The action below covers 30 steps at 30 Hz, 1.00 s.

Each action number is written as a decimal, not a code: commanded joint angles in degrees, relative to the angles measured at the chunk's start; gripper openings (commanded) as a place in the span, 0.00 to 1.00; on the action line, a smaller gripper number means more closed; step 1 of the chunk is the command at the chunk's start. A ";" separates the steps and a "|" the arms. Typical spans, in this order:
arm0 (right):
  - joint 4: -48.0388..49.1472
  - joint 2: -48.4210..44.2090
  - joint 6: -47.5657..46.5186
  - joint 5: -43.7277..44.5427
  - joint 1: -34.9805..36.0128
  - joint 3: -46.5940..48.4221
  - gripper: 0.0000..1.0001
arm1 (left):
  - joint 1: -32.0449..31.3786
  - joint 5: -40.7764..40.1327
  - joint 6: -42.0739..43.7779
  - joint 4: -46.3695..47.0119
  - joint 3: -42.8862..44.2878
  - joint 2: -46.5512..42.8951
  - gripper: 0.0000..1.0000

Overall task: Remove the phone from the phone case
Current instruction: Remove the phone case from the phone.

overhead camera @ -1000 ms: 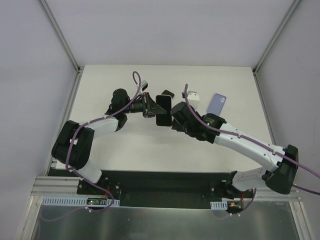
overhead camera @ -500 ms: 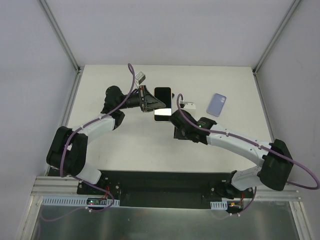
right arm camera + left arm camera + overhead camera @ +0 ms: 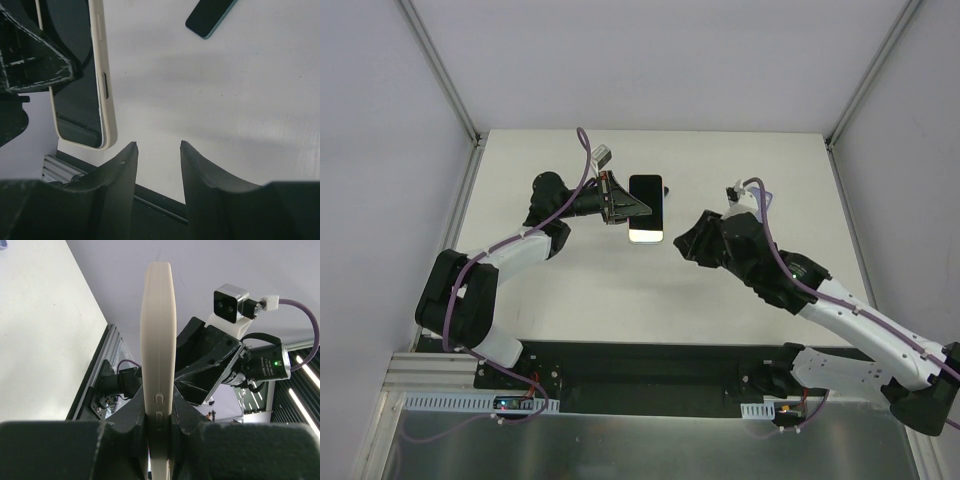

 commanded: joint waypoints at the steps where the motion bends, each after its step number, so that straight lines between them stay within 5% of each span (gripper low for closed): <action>1: 6.04 -0.90 1.21 -5.11 -1.27 -1.03 0.43 | -0.02 0.70 -0.41 6.16 1.15 -0.91 0.00; 30: 9.29 -1.25 1.83 -9.08 -2.06 -2.00 0.43 | -0.02 0.53 0.12 5.81 0.88 -0.47 0.00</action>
